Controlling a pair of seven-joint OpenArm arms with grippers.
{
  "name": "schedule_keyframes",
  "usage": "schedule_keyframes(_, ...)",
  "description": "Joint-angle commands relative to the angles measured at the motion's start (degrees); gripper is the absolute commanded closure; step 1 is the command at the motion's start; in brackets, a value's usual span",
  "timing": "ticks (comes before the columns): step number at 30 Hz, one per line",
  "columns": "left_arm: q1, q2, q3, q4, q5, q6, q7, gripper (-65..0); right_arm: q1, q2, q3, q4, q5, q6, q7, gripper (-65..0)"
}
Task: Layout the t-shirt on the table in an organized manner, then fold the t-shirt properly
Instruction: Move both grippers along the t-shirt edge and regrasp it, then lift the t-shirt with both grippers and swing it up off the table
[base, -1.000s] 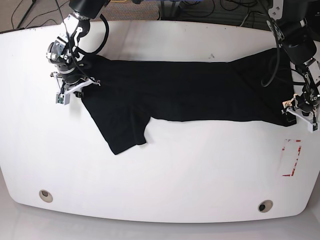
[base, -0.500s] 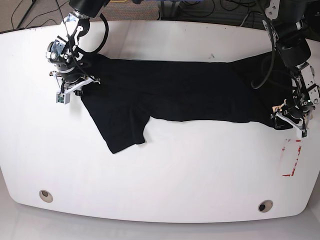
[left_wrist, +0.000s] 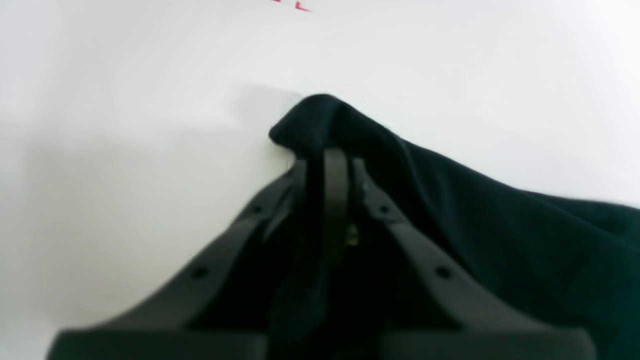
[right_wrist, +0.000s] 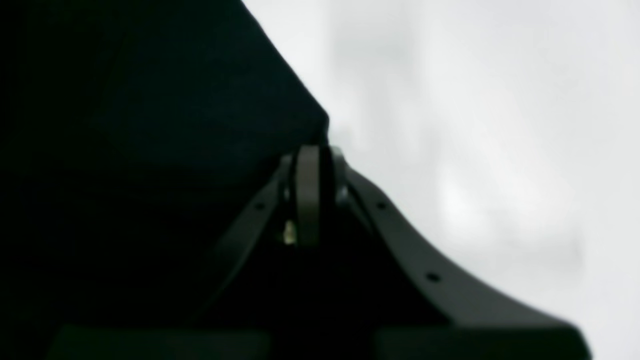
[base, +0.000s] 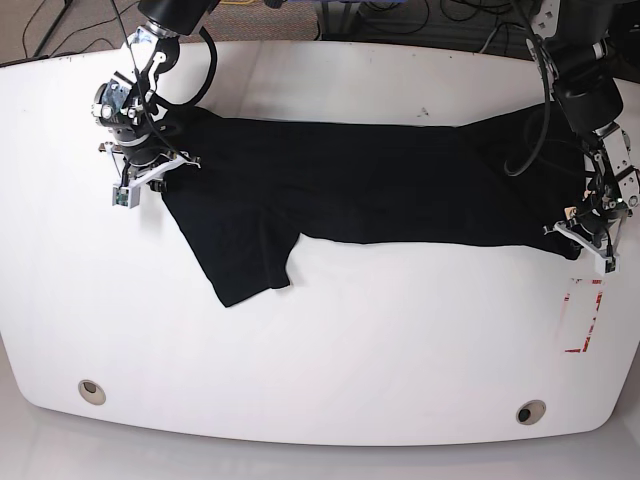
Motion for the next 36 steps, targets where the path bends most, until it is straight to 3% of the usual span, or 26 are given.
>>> schedule_keyframes(1,-0.10,-0.82,-0.07,2.63,-0.39,-0.47,0.77,-0.1,0.66,0.40,0.01,1.61,0.52,0.31,0.81,0.0)
schedule_keyframes(8,4.91,-0.47,0.02,15.64,-0.48,-0.47,1.04,0.0,0.57,0.49,-1.75,5.56,0.52,0.31,0.73,0.0)
schedule_keyframes(14,7.55,1.46,0.02,28.48,-0.48,-1.00,4.99,0.0,0.57,0.66,-2.63,9.52,0.17,0.31,0.55,0.0)
schedule_keyframes(22,7.90,3.75,0.02,44.04,-0.39,-7.16,12.55,0.0,2.68,0.93,-3.42,13.65,-0.01,0.31,-0.42,0.0)
schedule_keyframes(27,7.46,3.92,0.02,52.56,-0.48,-7.86,16.86,0.0,5.59,4.00,-3.42,14.00,0.08,0.31,-2.61,0.0)
schedule_keyframes(36,1.13,3.75,-0.16,56.35,-0.48,-7.95,23.81,0.0,12.53,9.10,-3.42,13.30,0.08,0.31,-5.16,0.0)
